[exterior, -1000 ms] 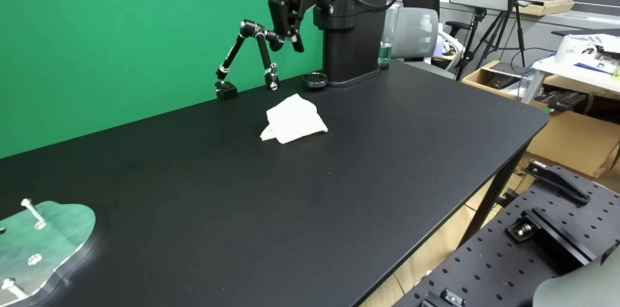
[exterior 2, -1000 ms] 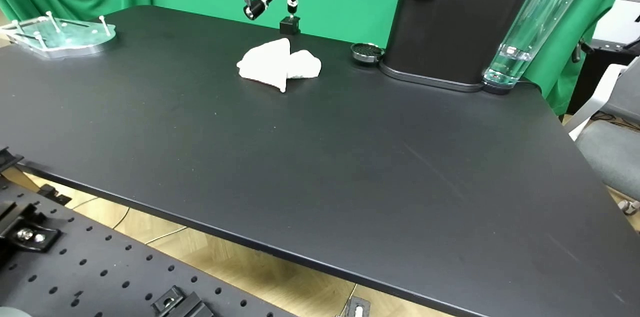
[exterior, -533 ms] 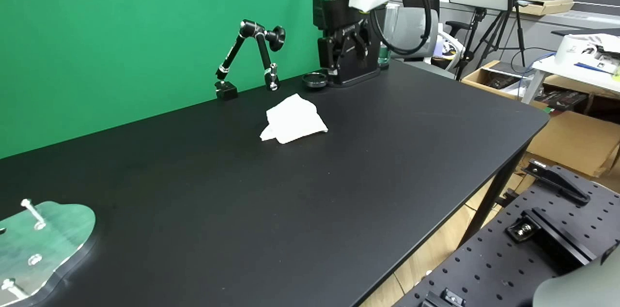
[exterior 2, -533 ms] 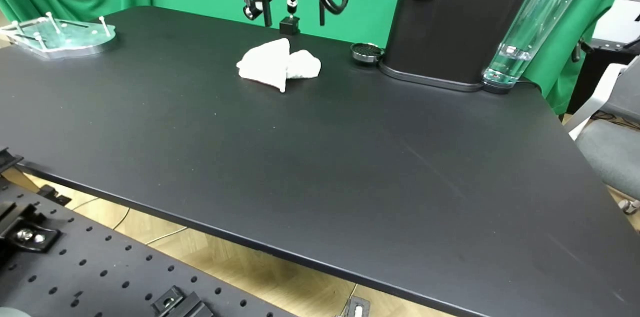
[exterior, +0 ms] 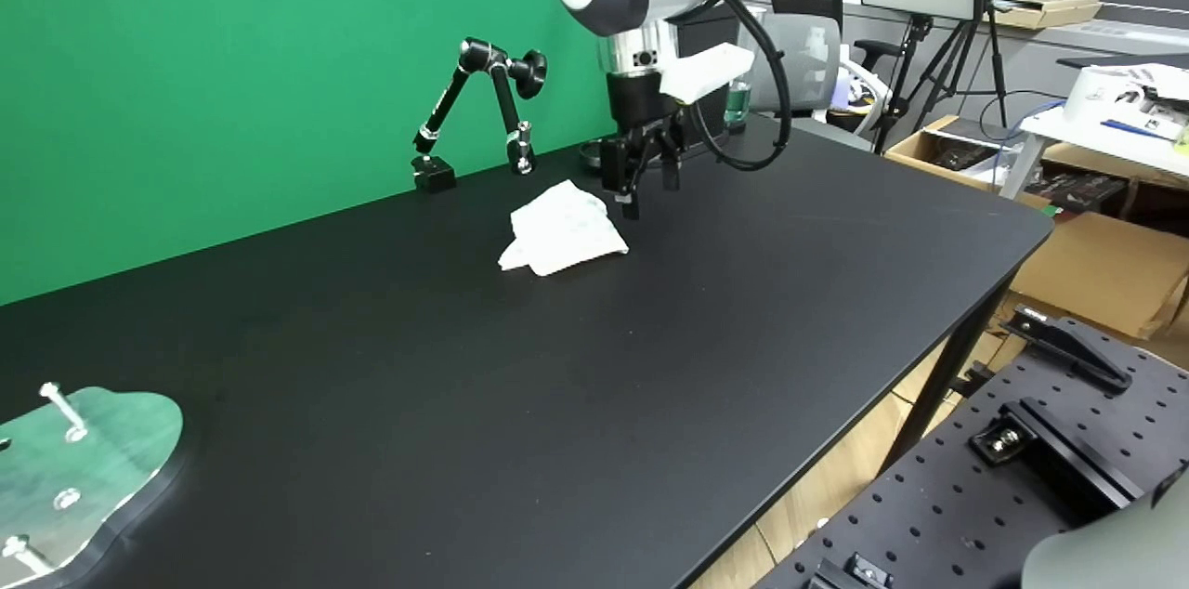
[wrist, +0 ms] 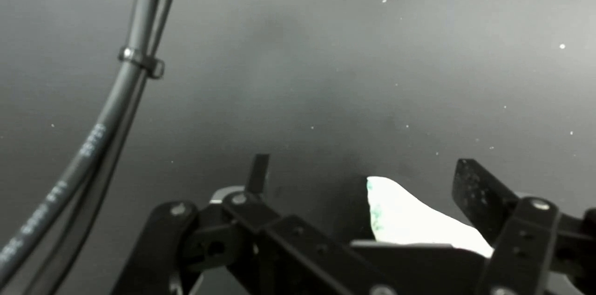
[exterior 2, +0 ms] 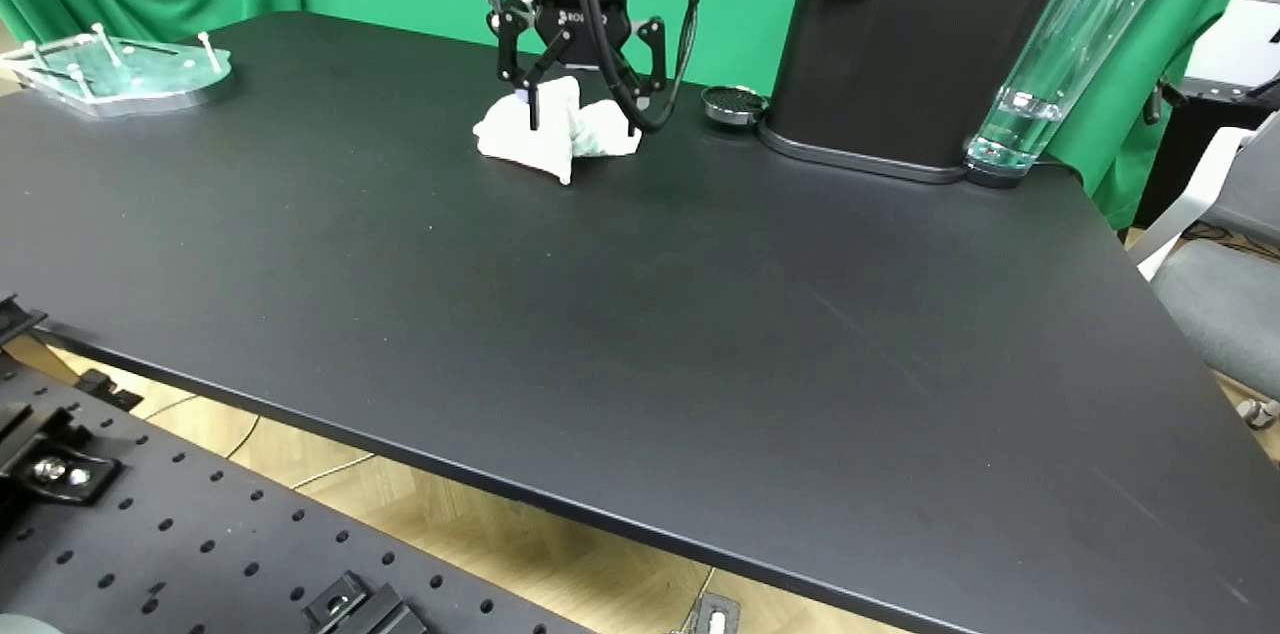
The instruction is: Put the cloth on the stand
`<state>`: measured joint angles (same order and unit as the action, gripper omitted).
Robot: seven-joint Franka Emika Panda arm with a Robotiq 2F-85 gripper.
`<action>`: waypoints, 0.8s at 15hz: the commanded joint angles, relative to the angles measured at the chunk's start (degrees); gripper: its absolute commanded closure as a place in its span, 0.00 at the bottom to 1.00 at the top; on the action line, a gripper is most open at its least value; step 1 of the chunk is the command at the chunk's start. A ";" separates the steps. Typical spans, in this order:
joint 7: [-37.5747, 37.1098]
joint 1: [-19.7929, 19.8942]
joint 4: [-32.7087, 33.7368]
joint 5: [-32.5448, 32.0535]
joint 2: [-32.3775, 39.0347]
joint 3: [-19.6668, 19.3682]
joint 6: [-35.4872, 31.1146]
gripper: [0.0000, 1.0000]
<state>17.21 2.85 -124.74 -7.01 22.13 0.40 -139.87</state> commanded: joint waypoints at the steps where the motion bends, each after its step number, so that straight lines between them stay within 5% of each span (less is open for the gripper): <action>1: 1.91 -0.03 2.18 0.12 1.75 1.58 -1.89 0.00; 4: 1.87 -0.84 2.59 -1.00 2.46 2.07 -4.51 0.00; 5: 1.72 -1.11 2.64 -1.23 2.67 2.17 -5.31 0.25; 6: 1.87 -1.25 2.70 -1.38 2.85 2.33 -5.64 0.26; 12: 1.79 -1.62 2.49 -1.31 4.20 2.79 -8.26 0.68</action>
<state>19.15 1.22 -122.99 -7.90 25.45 3.04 -147.05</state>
